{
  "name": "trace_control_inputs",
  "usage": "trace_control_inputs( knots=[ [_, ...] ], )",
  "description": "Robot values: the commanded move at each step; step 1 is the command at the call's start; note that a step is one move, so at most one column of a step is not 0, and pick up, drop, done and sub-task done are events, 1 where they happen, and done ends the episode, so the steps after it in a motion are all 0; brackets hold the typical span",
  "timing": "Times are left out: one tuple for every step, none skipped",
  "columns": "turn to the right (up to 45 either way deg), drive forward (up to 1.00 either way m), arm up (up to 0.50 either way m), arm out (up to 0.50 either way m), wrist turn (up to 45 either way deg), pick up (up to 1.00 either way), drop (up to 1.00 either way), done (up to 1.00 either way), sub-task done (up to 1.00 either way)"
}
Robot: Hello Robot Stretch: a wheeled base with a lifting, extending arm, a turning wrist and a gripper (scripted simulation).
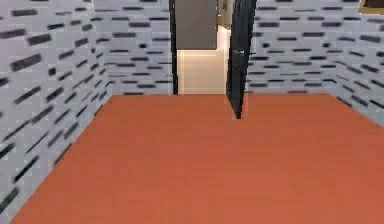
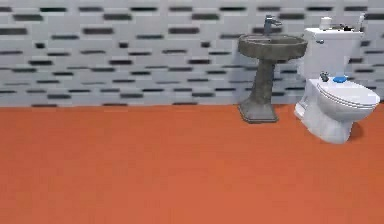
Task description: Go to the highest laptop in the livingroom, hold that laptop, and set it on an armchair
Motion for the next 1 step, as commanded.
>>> trace_control_inputs(
  knots=[
    [0.0,1.00,0.00,0.00,0.0,0.00,0.00,0.00,0.00]
  ],
)
